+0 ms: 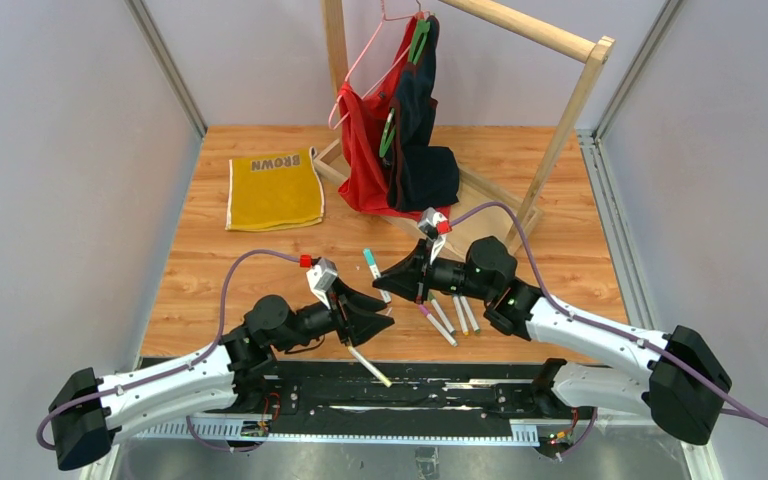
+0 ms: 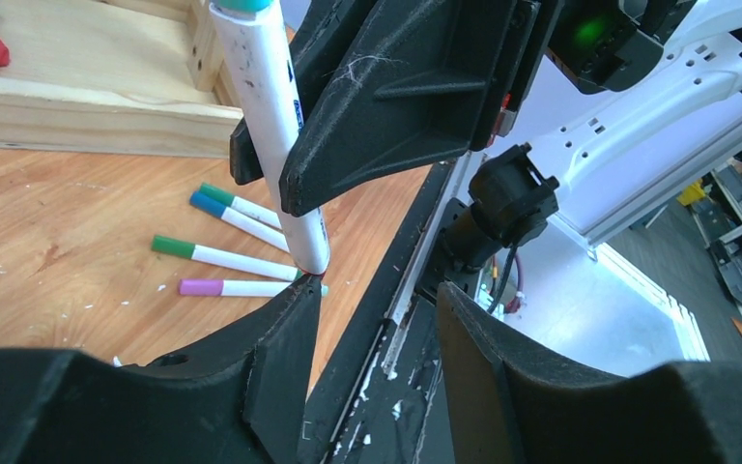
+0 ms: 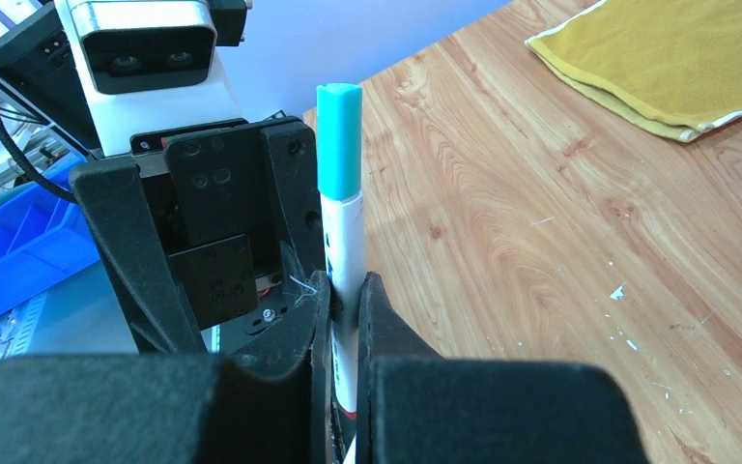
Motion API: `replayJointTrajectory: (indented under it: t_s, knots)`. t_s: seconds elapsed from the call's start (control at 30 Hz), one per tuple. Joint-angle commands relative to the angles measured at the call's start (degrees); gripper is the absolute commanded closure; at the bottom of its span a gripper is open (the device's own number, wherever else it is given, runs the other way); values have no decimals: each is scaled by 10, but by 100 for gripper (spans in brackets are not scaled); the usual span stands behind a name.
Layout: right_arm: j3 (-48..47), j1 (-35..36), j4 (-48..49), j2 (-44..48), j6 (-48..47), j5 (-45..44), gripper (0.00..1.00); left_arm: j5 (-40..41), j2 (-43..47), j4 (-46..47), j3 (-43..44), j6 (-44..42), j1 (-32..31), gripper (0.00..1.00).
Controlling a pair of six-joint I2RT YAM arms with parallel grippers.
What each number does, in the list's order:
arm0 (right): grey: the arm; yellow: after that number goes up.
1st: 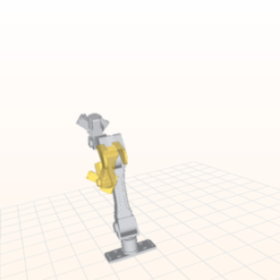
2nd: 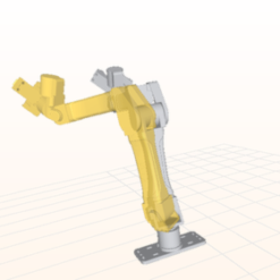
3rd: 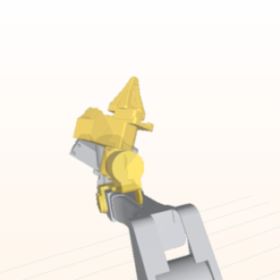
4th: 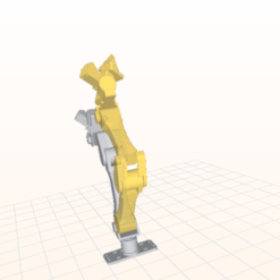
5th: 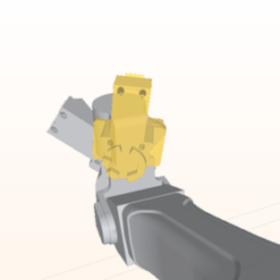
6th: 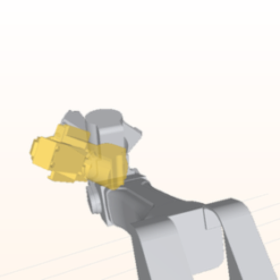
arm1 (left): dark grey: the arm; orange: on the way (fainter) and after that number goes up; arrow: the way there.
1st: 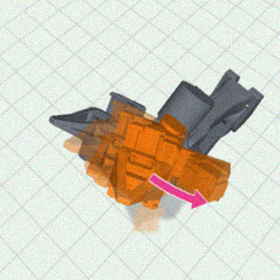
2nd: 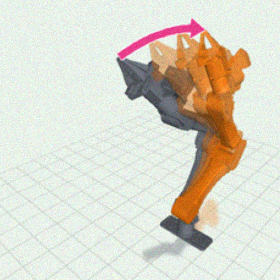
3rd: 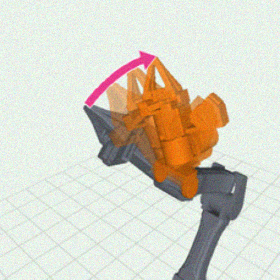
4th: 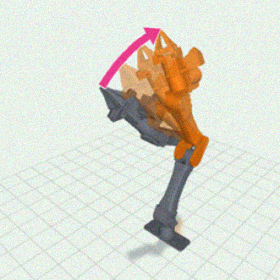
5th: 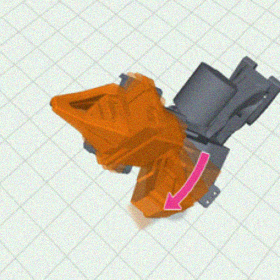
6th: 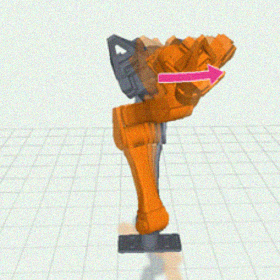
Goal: Insert the pens into the pen caps
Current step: Press the pen cap onto the pen.
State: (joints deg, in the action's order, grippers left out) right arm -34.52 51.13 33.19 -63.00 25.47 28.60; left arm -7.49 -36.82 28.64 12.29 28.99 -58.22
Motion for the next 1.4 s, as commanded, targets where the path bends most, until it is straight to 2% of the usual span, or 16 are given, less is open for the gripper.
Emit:
replayJointTrajectory:
  t_s: [0.0,0.3,0.4,0.63,0.87,1.2,1.27,1.37]
  knots:
    - [-11,26,13,5,15,12,99,44,3,32,0,-4,0,47]
    - [-15,31,-30,18,-16,-29,99,76,25,-58,18,-21,-1,45]
    - [-14,34,-26,19,-14,-33,99,82,31,-58,18,-23,-1,43]
    - [-13,48,-9,19,-6,-52,99,64,0,3,23,-10,-1,46]
    - [3,58,29,25,28,-82,99,65,-22,68,19,0,-1,58]
    - [18,67,62,28,64,-102,99,74,-45,135,14,14,-1,68]
    - [19,68,65,25,68,-101,99,71,-52,146,15,16,-1,73]
    - [21,69,65,25,71,-98,99,60,-61,166,12,21,-1,86]
